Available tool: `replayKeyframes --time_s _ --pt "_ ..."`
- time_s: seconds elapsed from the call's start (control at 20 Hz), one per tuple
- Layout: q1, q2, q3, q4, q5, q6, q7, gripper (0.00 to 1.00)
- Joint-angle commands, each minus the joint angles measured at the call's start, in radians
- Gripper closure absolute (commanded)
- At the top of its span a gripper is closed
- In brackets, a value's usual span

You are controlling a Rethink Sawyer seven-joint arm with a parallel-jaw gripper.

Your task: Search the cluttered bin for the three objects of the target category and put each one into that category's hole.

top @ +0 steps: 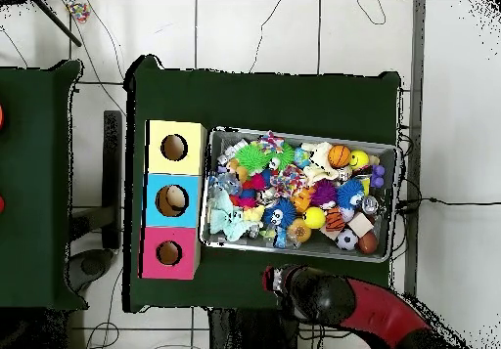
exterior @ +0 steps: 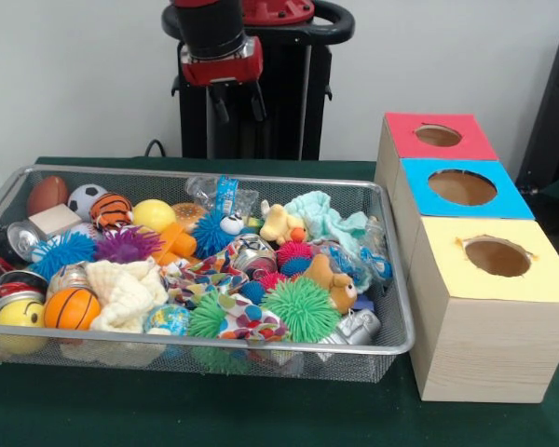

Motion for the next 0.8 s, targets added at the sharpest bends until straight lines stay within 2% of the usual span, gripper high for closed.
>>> replayKeyframes --time_s 0.05,0.2,0.35,0.8 --pt "-0.058 0.079 0.096 -0.144 -0.081 0.031 -0.098 0.00" --pt "-0.074 0.087 0.103 -0.139 -0.110 0.023 -0.099 0.00" --pt "-0.091 0.067 0.104 -0.099 -0.131 0.032 -0.088 0.00" --pt "-0.158 0.013 0.103 0.064 -0.233 -0.046 -0.050 0.00"
